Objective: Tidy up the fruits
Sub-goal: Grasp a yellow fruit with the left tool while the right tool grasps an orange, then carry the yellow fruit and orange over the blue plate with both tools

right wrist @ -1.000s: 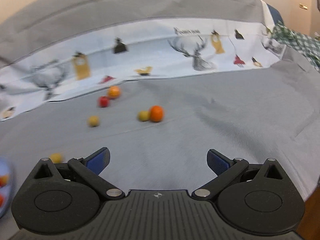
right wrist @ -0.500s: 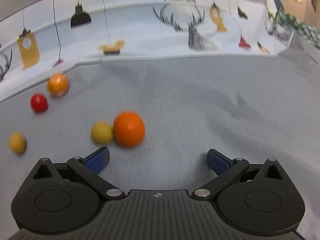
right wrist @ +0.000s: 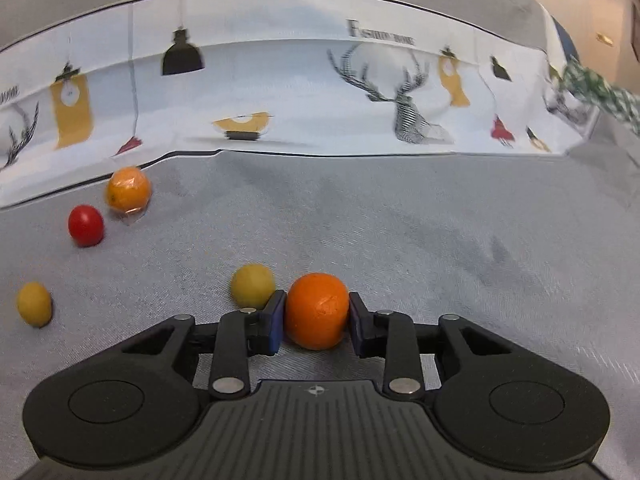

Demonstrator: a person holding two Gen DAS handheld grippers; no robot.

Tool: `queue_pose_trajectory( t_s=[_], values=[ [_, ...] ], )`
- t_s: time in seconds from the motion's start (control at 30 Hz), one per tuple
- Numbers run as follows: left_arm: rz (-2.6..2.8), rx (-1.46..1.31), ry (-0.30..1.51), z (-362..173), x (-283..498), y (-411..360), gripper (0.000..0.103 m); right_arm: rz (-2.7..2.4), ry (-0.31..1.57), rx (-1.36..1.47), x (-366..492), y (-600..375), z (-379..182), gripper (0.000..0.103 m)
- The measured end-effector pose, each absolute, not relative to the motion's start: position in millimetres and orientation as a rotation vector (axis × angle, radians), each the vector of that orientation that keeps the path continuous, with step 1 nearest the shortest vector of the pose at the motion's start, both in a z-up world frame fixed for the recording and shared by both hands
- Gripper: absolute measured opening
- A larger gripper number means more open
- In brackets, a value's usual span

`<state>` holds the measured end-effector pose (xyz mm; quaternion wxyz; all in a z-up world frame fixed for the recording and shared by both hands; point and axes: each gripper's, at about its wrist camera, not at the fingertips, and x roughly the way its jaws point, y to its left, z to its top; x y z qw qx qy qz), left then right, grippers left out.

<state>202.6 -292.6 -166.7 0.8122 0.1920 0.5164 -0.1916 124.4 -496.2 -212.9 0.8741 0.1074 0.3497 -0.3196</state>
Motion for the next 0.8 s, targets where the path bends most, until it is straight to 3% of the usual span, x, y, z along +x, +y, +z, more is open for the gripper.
queue_pose_trajectory(
  t_s=[0.33, 0.8],
  values=[
    [-0.478, 0.364, 1.05, -79.8, 128.1, -245.2, 0.029, -0.689, 0.618, 0.329, 23.7, -480.9, -118.5, 0.033],
    [-0.326, 0.273, 1.021, -7.6, 18.0, -73.0, 0.029, 0.008, 0.718, 0.386, -75.6, -273.0, 0.0, 0.033]
  ],
)
